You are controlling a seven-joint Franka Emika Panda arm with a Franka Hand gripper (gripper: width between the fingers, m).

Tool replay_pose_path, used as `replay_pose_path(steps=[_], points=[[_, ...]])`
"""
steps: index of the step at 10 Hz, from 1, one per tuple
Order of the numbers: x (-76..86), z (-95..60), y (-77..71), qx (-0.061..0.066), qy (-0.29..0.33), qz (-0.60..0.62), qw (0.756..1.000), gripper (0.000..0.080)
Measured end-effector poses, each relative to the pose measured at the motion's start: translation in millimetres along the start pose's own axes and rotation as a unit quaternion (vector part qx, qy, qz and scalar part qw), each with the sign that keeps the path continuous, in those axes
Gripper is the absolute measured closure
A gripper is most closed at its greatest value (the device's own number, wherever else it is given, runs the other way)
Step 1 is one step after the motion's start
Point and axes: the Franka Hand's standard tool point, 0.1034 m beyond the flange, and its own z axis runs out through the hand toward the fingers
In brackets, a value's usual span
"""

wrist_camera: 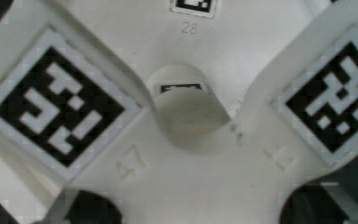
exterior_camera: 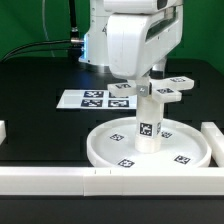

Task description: Assemble round table

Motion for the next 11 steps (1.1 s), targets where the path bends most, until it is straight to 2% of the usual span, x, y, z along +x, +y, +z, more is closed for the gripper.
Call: replay_pose_path(steps=[2,4,6,8,9,11], points=[[0.3,0.3,-0.5,0.002,0.002,0.092,0.996,0.0359],[-0.7,0.6,-0.6,0.007,0.006,0.192,0.981,0.0359],[0.8,1.2,-2.2,0.017,0.014,0.309,0.951,0.0357],[2.0,1.7,-2.7,0.015,0.019,0.42,0.907,0.0357],[3.8,1.0,-2.8,0.006,0.022,0.466,0.884,0.0357],[2.7,1.5,-2.2,0.01,0.023,0.52,0.854,0.0357]])
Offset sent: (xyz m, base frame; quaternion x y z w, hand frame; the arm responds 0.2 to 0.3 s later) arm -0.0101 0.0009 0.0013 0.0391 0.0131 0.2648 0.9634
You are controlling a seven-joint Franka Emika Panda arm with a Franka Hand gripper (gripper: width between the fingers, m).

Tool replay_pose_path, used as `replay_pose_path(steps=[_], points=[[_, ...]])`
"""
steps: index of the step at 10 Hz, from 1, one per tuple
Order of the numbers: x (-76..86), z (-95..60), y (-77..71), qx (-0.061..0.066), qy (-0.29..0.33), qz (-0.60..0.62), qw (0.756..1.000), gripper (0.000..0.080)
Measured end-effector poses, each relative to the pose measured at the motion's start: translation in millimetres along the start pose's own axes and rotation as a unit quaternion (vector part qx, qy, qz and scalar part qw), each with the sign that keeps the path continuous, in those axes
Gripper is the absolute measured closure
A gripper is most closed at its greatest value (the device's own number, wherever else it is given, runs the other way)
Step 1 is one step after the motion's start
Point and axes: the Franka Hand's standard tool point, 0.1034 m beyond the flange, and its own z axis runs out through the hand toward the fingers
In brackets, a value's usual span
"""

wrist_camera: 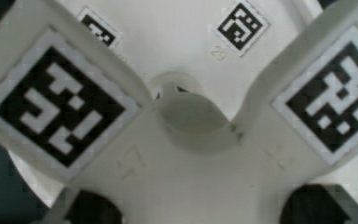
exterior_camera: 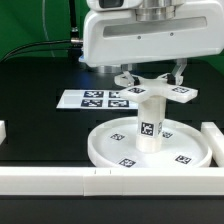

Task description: Assemble round table

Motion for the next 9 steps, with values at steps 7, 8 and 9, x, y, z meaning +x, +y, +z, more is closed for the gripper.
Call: replay_pose_path(steps=[7,8,9], points=[[-0.4,0.9,1.6,0.036,0.017,0.347,0.937,0.0357],[0.2,1.1,1.9,0.041,0.023,0.393,0.919,0.0357],[0.3,1.1,2.0,0.045,0.022,0.443,0.895,0.0357]])
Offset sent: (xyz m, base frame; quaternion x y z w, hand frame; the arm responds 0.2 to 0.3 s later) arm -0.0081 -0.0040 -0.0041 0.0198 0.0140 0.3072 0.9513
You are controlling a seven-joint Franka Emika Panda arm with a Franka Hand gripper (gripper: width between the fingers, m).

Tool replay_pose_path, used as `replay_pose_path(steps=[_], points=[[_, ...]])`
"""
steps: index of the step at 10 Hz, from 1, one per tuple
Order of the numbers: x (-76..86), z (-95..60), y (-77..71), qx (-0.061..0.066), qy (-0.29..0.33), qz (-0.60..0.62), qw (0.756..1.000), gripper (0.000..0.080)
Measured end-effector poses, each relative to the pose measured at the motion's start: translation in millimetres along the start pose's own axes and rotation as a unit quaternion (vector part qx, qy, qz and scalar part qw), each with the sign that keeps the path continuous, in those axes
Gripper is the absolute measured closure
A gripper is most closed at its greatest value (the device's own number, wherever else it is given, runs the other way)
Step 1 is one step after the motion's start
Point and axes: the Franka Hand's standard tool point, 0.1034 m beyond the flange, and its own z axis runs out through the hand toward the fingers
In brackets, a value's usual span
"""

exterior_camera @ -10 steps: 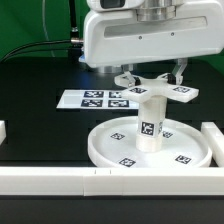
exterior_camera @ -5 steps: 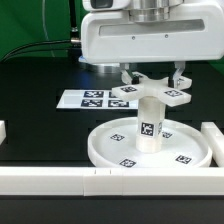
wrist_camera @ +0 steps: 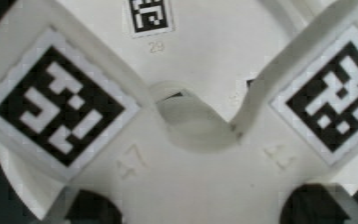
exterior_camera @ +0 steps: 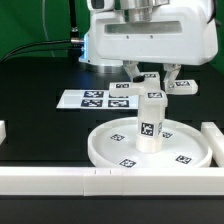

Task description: Assemble round table

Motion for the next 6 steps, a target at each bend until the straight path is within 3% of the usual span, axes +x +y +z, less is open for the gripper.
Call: replay_pose_path(steps=[2,6], points=[[0.5,-0.1,0.0,0.002,-0.001,0.088,0.996,0.0357],[2.3,-0.3,0.5,0.009,-0.008,0.261,0.965,0.0357]])
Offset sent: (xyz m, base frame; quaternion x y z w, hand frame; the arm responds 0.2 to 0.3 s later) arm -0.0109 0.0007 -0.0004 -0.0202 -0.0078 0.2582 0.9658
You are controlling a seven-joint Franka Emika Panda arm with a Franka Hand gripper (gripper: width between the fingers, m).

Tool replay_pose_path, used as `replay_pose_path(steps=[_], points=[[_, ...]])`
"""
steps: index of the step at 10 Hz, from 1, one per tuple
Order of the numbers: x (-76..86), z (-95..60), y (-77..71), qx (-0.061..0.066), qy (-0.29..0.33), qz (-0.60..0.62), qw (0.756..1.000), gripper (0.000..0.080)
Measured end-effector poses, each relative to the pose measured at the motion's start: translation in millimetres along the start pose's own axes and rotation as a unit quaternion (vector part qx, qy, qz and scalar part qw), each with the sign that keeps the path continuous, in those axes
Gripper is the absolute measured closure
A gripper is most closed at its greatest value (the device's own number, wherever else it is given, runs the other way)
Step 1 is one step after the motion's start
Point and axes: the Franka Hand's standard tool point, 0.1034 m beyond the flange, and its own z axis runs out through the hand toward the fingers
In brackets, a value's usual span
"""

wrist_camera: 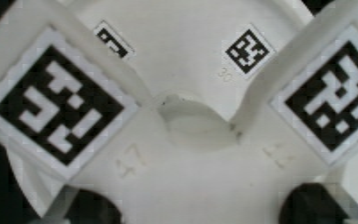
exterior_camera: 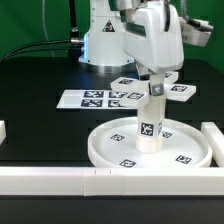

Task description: Assemble round table

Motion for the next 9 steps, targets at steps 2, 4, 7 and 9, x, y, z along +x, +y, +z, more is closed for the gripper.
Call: replay_pose_path(steps=[2,4,7,9], points=[[0.5,-0.1,-0.2,0.001,-0.003,0.056,0.998,0.0357],[1.4,-0.4,0.0,0.0,-0.008,0.081,0.997,0.0357],[0.5,-0.9,0.6,-0.003,-0.01,0.05,0.999,0.0215],[-2.4,-10.8,-2.6,-0.003,-0.019,0.021,1.0,0.0154]])
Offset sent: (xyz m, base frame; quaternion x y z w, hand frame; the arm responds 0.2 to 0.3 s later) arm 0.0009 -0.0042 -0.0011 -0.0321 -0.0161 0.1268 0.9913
